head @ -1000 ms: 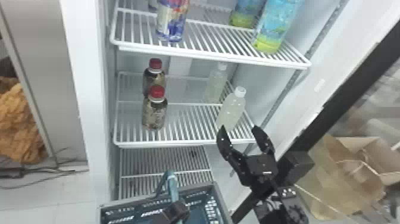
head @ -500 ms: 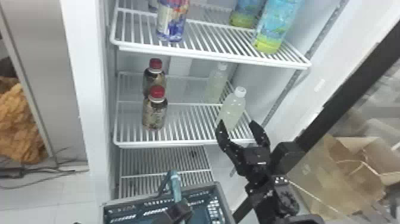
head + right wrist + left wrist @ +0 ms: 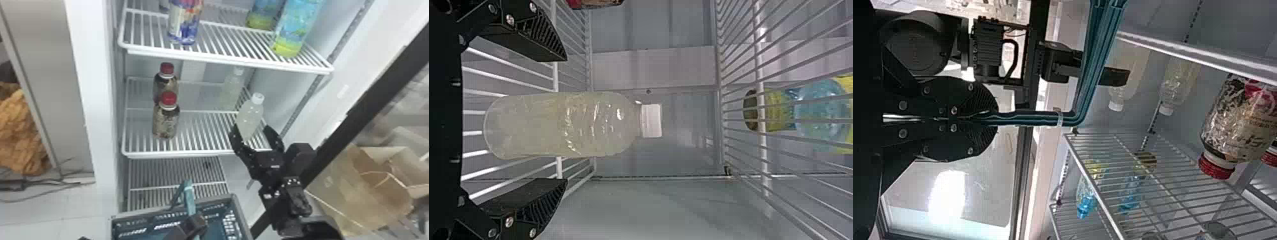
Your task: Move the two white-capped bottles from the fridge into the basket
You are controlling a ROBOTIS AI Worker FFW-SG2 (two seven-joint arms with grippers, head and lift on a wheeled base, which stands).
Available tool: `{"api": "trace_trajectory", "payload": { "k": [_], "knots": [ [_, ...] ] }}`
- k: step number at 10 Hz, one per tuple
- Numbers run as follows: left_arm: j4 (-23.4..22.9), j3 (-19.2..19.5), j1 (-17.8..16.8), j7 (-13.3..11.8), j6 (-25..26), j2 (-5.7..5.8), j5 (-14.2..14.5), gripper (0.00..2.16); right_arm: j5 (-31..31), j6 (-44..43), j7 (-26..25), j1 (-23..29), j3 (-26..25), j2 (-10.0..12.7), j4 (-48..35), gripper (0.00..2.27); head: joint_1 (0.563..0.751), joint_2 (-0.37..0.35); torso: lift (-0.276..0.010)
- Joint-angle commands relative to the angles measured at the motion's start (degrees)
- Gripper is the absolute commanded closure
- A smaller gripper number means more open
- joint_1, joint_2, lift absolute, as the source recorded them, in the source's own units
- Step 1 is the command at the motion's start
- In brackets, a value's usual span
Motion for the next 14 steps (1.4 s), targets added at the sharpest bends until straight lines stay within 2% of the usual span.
{"api": "trace_trajectory", "payload": {
  "k": [1,7,8,10,14],
  "knots": [
    [0.0,0.1,0.0,0.0,-0.1,-0.1,-0.1,1.12,0.0,0.0,0.0,-1.8,0.5,-0.3,2.0,0.19,0.695,-0.35,-0.26],
    [0.0,0.2,0.0,0.0,-0.3,-0.1,-0.1,1.12,-0.1,-0.8,0.0,-7.8,1.1,-0.8,7.4,0.22,0.695,-0.35,-0.26],
    [0.0,0.2,-0.1,0.0,-0.3,-0.19,-0.1,1.12,-0.3,-1.1,0.0,-9.0,1.7,-0.9,8.2,0.28,0.695,-0.35,-0.26],
    [0.0,0.1,-0.3,0.0,-0.1,-0.1,-0.1,1.12,-1.8,-1.4,0.0,-9.9,2.1,-0.9,8.8,0.69,0.695,-0.35,-0.26],
    [0.0,0.2,-0.1,0.0,-0.3,-0.1,0.0,1.12,-2.2,-1.4,0.0,-9.4,2.1,-0.9,8.5,0.79,0.695,-0.35,-0.26]
  ]
}}
